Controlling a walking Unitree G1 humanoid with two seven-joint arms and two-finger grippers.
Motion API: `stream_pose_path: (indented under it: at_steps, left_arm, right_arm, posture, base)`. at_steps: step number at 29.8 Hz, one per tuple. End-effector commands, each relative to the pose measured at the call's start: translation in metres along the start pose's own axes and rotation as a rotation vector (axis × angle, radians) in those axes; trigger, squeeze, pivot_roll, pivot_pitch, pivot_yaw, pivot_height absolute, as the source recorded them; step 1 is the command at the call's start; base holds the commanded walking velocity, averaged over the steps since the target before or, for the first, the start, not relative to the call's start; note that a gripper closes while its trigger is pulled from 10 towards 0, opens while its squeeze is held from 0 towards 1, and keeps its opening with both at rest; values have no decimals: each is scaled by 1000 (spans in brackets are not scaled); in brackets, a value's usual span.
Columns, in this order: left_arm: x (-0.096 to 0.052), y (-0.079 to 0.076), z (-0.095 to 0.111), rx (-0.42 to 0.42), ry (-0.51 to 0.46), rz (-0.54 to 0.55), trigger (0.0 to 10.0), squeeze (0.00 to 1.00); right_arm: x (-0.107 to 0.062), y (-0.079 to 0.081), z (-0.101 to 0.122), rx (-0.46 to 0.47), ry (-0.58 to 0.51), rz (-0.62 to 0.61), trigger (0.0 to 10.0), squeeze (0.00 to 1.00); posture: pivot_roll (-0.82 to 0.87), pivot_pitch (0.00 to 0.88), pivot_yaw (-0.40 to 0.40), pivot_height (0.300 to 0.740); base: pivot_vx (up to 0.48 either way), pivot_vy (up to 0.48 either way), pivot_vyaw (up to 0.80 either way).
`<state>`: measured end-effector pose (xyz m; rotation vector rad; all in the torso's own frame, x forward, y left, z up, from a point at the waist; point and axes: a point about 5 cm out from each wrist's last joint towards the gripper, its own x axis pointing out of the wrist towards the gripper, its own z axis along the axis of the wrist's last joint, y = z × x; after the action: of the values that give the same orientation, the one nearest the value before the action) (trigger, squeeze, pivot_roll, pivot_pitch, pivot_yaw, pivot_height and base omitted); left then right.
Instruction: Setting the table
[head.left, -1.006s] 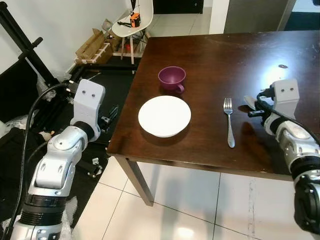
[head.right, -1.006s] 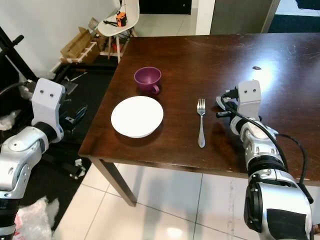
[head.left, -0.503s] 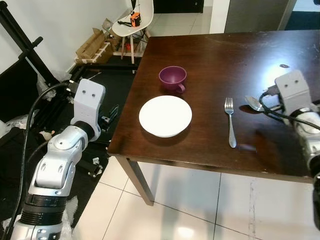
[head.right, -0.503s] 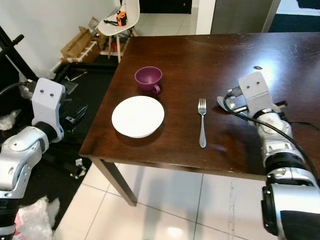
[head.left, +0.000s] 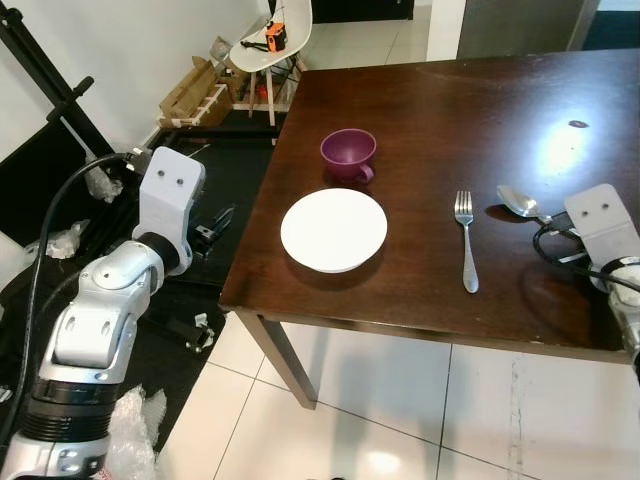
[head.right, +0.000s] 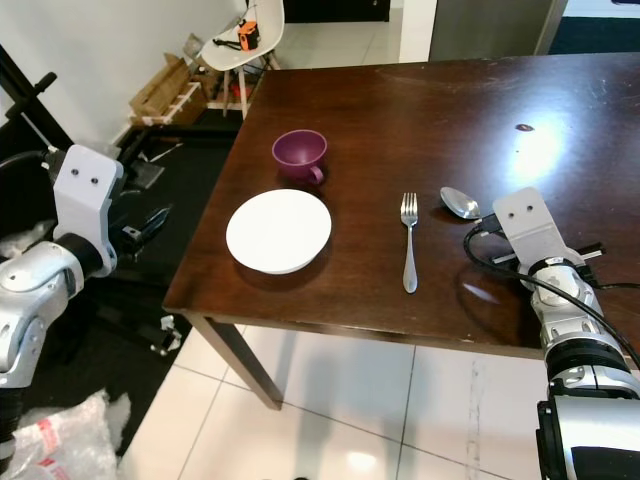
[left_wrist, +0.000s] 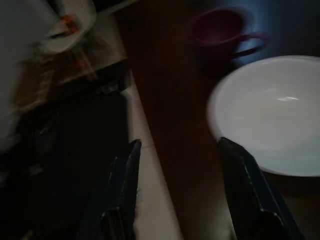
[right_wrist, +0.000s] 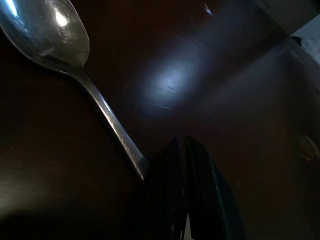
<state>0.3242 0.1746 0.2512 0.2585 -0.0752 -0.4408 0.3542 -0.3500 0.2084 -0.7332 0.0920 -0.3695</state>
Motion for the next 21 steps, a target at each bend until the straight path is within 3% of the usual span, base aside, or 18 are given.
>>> stream_pose_path:
  at_steps: [1,5,9,12,17,21]
  left_arm:
    - [-4,-5,5,-8,0,-85,10000,0]
    - [-3,-9,10,2,-9,-103,10000,0]
    - [-1,-7,11,8,-10,-84,10000,0]
    - [-2,-7,10,6,-6,-83,10000,0]
    - [-2,-7,6,-5,9,-67,10000,0]
    - [-2,-9,4,-10,11,-60,10000,0]
  right_arm:
    - [-4,8,-13,-34,44,25,10000,0]
    - [-6,13,-19,84,74,65,10000,0]
    - [-7,31,-18,290,89,170,10000,0]
    - [-7,34,-16,319,84,187,10000,0]
    - [-2,47,13,513,-12,346,10000,0]
    - [0,47,28,555,-61,392,10000,0]
  posture:
    - [137,153,341,740]
    - [141,155,344,740]
    - [140,157,340,740]
    - [138,158,338,740]
    - [127,162,329,740]
    - [114,163,320,740]
  base:
    - [0,0,0]
    - [0,0,0]
    - [0,0,0]
    - [0,0,0]
    - [0,0,0]
    - [0,0,0]
